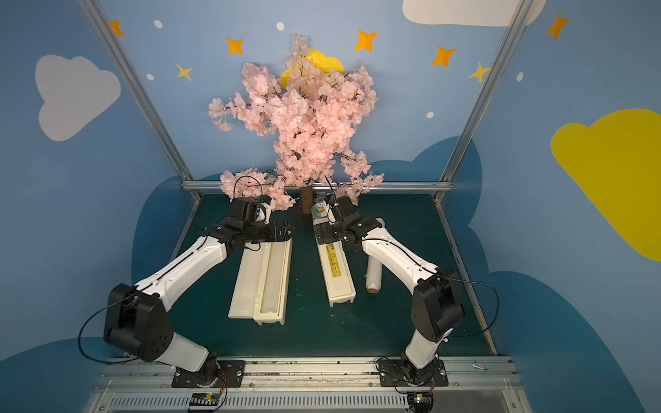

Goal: Put plastic wrap rolls into dispensers
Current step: Pick up the plastic wrap cutting box from the center of the board.

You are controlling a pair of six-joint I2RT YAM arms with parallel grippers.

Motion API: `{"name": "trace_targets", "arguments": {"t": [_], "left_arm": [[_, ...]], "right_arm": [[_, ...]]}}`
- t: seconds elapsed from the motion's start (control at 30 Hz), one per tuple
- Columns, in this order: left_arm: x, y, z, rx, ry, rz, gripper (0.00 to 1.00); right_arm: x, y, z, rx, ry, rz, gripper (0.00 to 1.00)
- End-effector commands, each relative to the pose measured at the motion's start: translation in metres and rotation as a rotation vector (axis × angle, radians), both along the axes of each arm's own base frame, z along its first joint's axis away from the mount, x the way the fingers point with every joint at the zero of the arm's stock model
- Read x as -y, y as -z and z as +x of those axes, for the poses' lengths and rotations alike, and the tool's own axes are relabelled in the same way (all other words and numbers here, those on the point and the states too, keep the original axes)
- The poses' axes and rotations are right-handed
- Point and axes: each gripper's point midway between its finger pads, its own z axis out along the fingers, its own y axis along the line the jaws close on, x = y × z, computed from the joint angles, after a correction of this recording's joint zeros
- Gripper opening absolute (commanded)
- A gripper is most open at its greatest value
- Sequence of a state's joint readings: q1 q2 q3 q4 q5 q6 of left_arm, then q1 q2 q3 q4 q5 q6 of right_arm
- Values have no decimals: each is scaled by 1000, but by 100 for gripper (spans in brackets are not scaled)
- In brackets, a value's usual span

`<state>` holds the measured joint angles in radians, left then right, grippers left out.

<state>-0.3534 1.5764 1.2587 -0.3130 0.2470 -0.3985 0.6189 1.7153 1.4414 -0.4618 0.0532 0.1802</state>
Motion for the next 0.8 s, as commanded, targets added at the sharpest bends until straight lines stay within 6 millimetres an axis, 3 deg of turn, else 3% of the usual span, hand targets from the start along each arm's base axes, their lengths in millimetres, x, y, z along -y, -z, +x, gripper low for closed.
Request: {"name": "trace_targets", "arguments": {"t": [0.0,0.13,0.3,0.47,0.67,0.77], "left_arm": [[16,-6,22,30,-15,-3,100],[28,2,31,4,2,11,100],[25,5,27,-7,9,37,100],[13,7,16,-2,5,83,100],[-6,9,4,-2,-16,96,100],[-14,10,2,-4,-24,86,100]], "right_arm": [[17,31,-1,-79,27,-110,93],[18,59,-5,-268,33,-143,93],[8,87,1,-412,19,-112,93],[0,86,10,-410,19,-77,93],[-20,68,13,-383,-50,-25,93],[-29,80,13,-410,-59,-28,92]]}}
